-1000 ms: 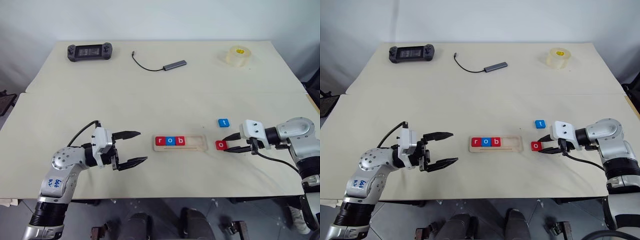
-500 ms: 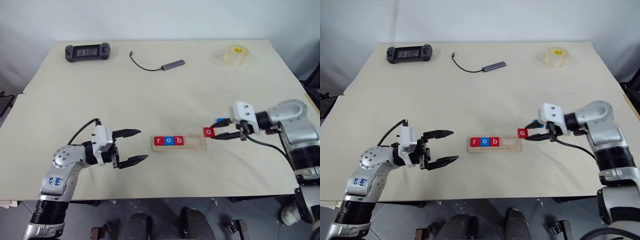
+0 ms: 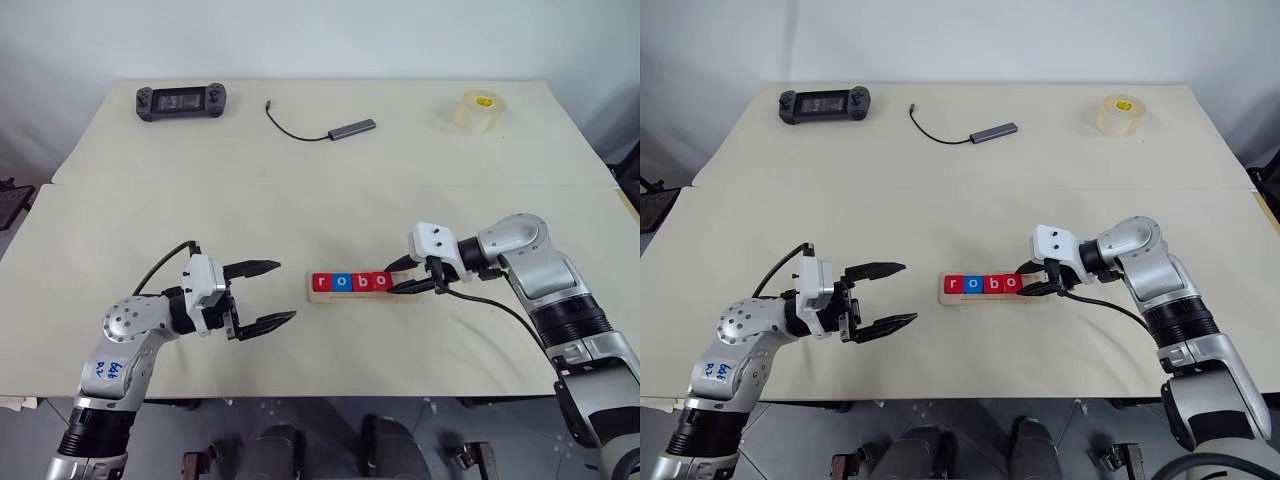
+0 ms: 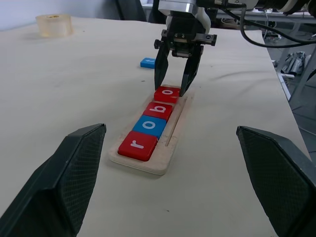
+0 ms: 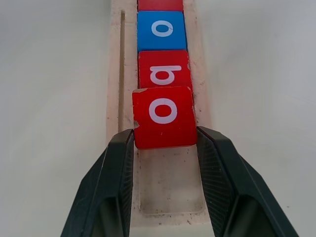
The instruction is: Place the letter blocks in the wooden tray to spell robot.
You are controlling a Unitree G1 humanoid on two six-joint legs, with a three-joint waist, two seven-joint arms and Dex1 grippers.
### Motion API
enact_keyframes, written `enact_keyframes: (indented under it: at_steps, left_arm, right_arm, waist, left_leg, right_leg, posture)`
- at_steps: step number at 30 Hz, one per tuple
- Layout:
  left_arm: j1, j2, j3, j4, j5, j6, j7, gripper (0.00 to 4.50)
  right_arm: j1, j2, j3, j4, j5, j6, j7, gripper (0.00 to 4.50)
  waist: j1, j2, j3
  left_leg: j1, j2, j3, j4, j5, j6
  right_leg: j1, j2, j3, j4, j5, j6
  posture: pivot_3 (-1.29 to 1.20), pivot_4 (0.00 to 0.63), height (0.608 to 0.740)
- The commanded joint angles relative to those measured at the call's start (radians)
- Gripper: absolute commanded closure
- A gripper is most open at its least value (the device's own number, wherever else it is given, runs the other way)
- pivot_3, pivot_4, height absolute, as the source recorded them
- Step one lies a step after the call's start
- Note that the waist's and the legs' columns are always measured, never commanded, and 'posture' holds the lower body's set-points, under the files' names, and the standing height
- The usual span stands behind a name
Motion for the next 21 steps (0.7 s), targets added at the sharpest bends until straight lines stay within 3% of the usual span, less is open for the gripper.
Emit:
enact_keyframes:
  at_steps: [1,2,3,8,14,19,21]
  left_arm:
    - [0.011,0.006,0.020,-0.038,-0.018,0.002,0.011,0.00]
    - [0.010,0.005,0.019,-0.039,-0.017,0.003,0.013,0.00]
    - [0.009,0.004,0.018,-0.039,-0.017,0.003,0.014,0.00]
    - [0.002,0.003,0.017,-0.035,-0.018,0.002,0.018,0.00]
    - [0.003,0.001,0.014,-0.033,-0.017,0.000,0.020,0.00]
    - [0.006,-0.001,0.014,-0.018,-0.014,-0.007,0.016,0.00]
    - [0.002,0.000,0.016,-0.004,-0.015,-0.009,0.010,0.00]
  right_arm:
    - [-0.020,0.007,-0.010,0.002,0.004,0.002,0.000,3.04]
    - [-0.019,0.008,-0.009,-0.001,0.007,0.017,0.004,3.04]
    - [-0.017,0.008,-0.006,-0.006,0.009,0.031,0.010,2.30]
    - [-0.012,0.004,-0.041,-0.044,0.042,0.049,0.009,0.79]
    - [0.014,-0.055,-0.121,-0.110,0.097,0.107,0.001,0.79]
    - [0.202,-0.123,-0.289,-0.246,0.187,0.127,-0.077,0.79]
    - [0.302,-0.141,-0.361,-0.303,0.200,0.120,-0.129,0.17]
  waist:
    - [0.000,0.000,0.000]
    - [-0.001,0.000,0.000]
    - [-0.001,0.000,0.000]
    - [-0.001,0.000,0.000]
    - [0.002,0.000,0.000]
    - [0.017,0.000,0.000]
    - [0.019,0.000,0.000]
  left_leg:
    - [0.000,0.000,0.000,0.000,0.000,0.000]
    - [0.000,0.000,0.000,0.000,0.000,0.000]
    - [0.000,0.000,0.000,0.000,0.000,0.000]
    - [0.000,0.000,0.000,0.000,0.000,0.000]
    - [0.000,0.000,0.000,0.000,0.000,0.000]
    - [0.000,0.000,-0.002,-0.001,0.000,0.000]
    - [0.000,0.000,-0.002,-0.001,0.000,0.000]
  right_leg:
    - [0.000,0.000,0.000,0.000,0.000,0.000]
    - [0.000,0.000,0.000,0.000,0.000,0.000]
    - [0.000,0.000,0.000,0.000,0.000,0.000]
    - [0.000,0.000,0.000,0.000,0.000,0.000]
    - [0.000,0.000,0.000,0.000,0.000,0.000]
    - [0.002,0.000,-0.002,-0.002,0.000,0.000]
    - [0.002,0.000,-0.002,-0.003,0.000,0.000]
  posture:
    - [0.00,0.150,0.740]
    - [0.00,0.150,0.740]
    - [0.00,0.150,0.740]
    - [0.00,0.150,0.740]
    - [0.00,0.150,0.740]
    - [0.00,0.150,0.740]
    - [0.00,0.150,0.740]
